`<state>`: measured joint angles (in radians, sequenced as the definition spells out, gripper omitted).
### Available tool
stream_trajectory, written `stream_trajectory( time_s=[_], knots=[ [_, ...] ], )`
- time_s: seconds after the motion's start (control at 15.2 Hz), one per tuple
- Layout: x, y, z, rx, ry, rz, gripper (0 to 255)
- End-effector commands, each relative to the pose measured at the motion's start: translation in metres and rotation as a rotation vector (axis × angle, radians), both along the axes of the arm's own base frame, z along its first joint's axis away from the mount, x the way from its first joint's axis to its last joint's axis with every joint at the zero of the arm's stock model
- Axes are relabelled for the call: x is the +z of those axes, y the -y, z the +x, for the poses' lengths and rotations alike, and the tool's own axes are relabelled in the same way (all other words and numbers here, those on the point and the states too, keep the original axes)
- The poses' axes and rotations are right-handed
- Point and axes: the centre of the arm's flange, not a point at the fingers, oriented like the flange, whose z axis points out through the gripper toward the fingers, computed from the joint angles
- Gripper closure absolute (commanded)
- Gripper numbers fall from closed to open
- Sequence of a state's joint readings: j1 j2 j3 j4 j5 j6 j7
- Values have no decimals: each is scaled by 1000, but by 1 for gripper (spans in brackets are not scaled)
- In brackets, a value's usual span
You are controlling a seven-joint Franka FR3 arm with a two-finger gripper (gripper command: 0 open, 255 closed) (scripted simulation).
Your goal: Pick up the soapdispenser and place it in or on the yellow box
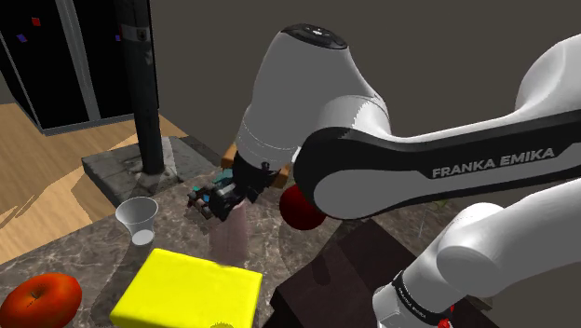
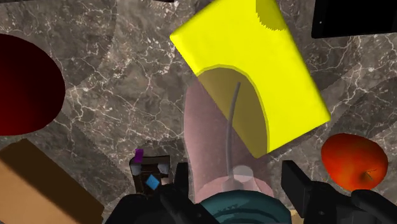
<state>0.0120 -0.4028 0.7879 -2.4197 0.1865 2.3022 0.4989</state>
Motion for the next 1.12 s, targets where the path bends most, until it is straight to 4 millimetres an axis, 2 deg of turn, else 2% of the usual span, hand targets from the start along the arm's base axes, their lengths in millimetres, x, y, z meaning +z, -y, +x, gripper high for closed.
stream_trajectory(
  time_s=[0.0, 0.26, 1.06],
  knots=[
    [7, -26, -3, -2, 0, 1, 255],
    [18, -74, -8, -2, 0, 1, 255],
    [-46, -74, -8, -2, 0, 1, 255]
  ],
)
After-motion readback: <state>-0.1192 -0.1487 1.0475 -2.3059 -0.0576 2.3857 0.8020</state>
